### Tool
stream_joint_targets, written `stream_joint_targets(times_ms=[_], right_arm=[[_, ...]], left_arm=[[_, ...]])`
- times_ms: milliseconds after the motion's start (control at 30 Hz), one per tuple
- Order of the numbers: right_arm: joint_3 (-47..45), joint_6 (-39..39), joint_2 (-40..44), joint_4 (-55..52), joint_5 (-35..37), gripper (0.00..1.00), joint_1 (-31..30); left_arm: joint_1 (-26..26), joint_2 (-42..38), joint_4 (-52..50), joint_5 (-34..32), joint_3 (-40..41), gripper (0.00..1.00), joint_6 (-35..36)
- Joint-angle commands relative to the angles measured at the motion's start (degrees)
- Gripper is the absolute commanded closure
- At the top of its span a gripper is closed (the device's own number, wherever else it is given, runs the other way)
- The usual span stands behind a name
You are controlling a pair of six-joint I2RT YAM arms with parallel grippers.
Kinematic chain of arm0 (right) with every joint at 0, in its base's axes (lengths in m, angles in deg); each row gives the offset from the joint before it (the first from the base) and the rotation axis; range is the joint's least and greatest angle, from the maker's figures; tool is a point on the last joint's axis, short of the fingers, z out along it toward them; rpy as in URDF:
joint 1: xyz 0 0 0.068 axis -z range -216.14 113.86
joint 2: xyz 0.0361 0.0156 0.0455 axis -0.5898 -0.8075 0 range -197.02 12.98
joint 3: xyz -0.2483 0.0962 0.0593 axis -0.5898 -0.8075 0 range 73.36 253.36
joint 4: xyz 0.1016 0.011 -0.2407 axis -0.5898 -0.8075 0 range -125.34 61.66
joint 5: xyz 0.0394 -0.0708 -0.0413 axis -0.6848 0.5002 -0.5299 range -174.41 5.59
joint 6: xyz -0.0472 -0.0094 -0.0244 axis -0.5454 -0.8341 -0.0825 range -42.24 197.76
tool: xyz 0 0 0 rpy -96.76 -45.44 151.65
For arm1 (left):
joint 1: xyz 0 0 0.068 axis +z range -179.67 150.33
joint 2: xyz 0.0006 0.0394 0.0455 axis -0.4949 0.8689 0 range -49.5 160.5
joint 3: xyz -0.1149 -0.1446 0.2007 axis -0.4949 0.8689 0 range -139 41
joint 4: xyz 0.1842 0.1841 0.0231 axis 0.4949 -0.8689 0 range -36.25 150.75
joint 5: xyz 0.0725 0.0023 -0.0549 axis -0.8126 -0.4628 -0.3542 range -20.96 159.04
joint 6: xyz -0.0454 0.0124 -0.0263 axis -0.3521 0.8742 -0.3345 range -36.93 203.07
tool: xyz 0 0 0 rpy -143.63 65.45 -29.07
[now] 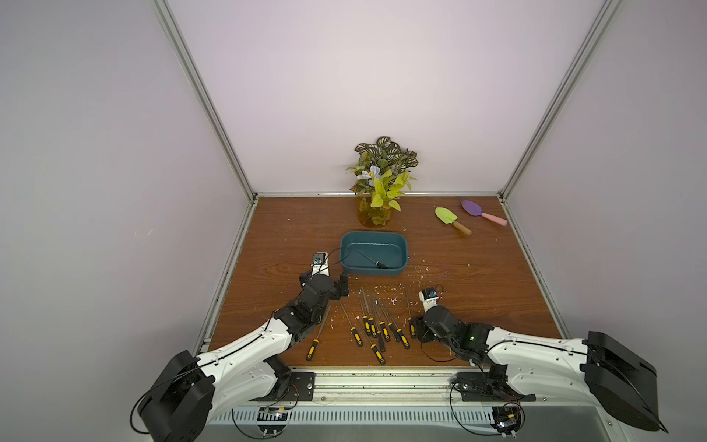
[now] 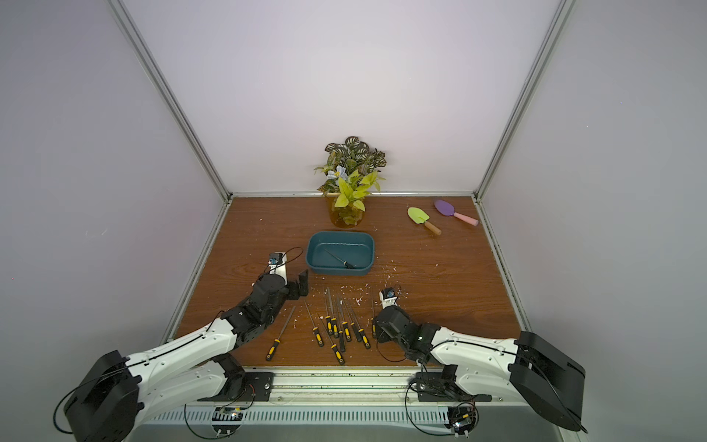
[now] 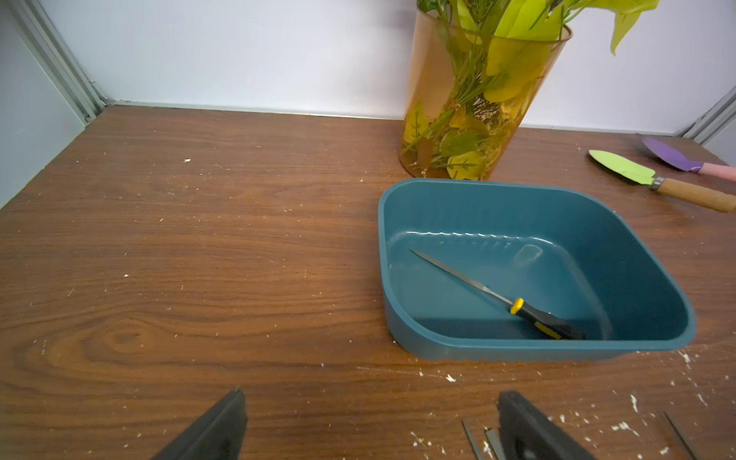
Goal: Put the file tool into the storage box
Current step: Pick up the file tool from the center of the board.
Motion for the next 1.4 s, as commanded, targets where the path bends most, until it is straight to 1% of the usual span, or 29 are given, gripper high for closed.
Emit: stream_joint_targets(times_ms=[0,67,100,167,233,300,400,500,600,700,800,867,1033,1233,1367], right_arm=[[2.0,0.4,-1.9,-0.7,0.9,0.47,-0.7],[2.4,0.8,-2.5,-0.8,1.6,0.47,-1.2],[2.5,1.1,-2.6,-1.1,2.1,0.47,-1.4],[3.3,1.4,-2.7,-1.8,2.9,0.47,-2.0],[4.3,2.2,-2.6,-3.2,4.0,0.47,-2.9],[5.1,2.7,-2.3,-4.0,4.8,0.47,-4.0],[5.9,3.2,-2.7,-3.2,5.5,0.47,-5.0],[7.1,3.7,-5.1,-2.8,5.3,0.47,-5.5],[8.7,4.1,-9.3,-3.1,5.4,0.46,-6.4],[10.0,5.1,-12.7,-5.1,6.0,0.46,-6.6],[9.4,5.9,-13.9,-6.0,6.1,0.47,-6.6],[8.5,6.9,-13.0,-7.0,6.8,0.47,-6.6],[5.1,7.9,-6.3,-9.1,9.2,0.48,-6.6],[3.2,8.3,-0.5,-12.9,9.4,0.5,-6.6],[1.7,6.8,0.9,-10.9,7.4,0.5,-6.6]], left_arm=[[-0.4,-1.3,0.7,-0.4,-2.7,0.01,2.4],[-0.3,-1.0,-1.0,-2.8,-4.1,0.01,4.3],[-0.4,-0.9,-1.2,-4.2,-3.9,0.0,4.0],[-0.3,-0.9,0.9,-6.1,-1.8,0.0,3.3],[-0.3,-0.9,4.9,-6.8,1.3,0.01,3.7],[-0.3,-0.7,3.1,-6.1,0.1,0.0,4.7],[-0.3,-0.9,0.8,-8.4,-0.6,0.01,4.7],[-0.3,-2.5,1.6,-7.4,0.7,0.0,4.8],[-0.2,-3.1,1.9,-7.2,1.6,0.0,4.8],[-0.2,-2.4,1.9,-6.4,1.5,0.0,4.4],[-0.2,-1.2,2.1,-5.4,1.3,0.0,4.3],[-0.2,-0.3,2.1,-4.9,0.9,0.01,4.3],[-0.2,1.3,2.0,-3.8,0.4,0.0,4.2],[-0.2,1.6,2.1,-3.3,0.3,0.0,3.8],[-0.2,1.7,2.2,-3.4,0.5,0.0,4.0]])
